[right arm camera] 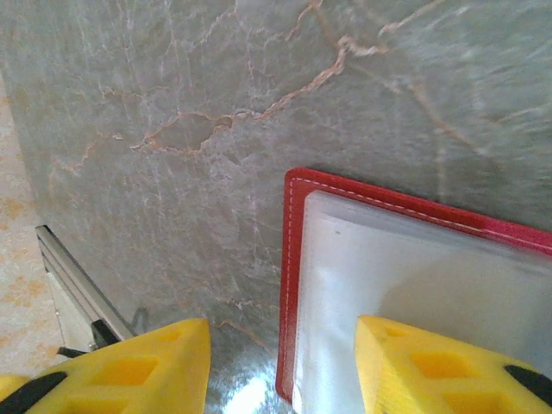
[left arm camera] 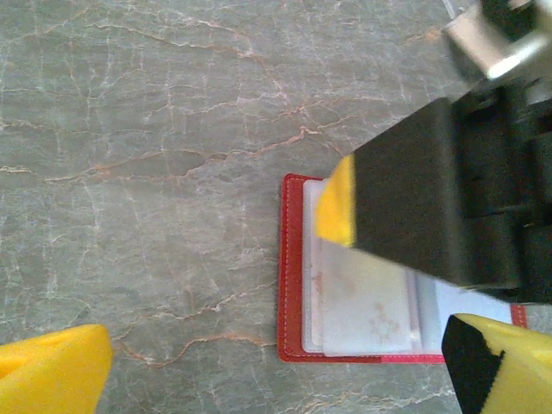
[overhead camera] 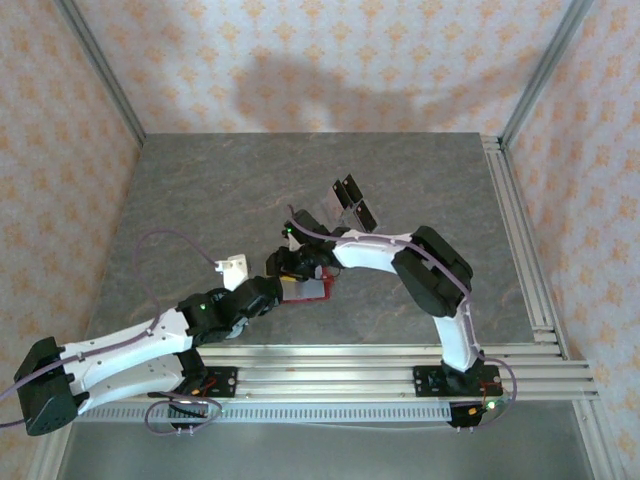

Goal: Put the credit cards into the card holder
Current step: Flip over the card slot in the card holder, then pick up the credit card from the storage box.

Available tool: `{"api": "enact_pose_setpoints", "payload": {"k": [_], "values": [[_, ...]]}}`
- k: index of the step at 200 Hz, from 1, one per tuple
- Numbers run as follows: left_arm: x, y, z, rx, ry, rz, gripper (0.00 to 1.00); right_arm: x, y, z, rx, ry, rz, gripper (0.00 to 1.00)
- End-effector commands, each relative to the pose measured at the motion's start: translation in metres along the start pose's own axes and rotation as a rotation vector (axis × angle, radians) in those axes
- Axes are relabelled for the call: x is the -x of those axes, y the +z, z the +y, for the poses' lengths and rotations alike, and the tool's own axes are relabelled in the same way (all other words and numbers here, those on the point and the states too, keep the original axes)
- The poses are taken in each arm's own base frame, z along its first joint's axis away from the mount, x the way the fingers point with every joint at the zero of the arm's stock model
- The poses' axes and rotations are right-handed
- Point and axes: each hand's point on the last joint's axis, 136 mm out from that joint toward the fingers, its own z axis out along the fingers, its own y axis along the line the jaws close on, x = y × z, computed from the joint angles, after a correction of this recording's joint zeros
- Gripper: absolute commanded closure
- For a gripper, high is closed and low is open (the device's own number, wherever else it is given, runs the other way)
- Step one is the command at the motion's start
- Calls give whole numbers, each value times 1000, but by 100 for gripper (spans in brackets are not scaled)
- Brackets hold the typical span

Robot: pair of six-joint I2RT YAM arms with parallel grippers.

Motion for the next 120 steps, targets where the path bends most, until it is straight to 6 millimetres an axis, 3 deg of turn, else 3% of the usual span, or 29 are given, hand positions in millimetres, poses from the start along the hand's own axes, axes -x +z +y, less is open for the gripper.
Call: {"api": "enact_pose_setpoints", "payload": {"k": [1,23,62,92,120], "values": [[3,6,8,63,3,-14,0,41,-69,30,21,-80,-147,52],[3,15,7,99,17,29,0,68,-111,9,-112,-130,-228,52],[7,37,9,190,57,134,0,113,-159,-32,-442,-274,-291,56],[10,52,8,260,96,188,0,142,-173,-54,-636,-352,-297,65],[14,59,5,279,97,197,0,159,-168,-69,-740,-385,-273,71]]}}
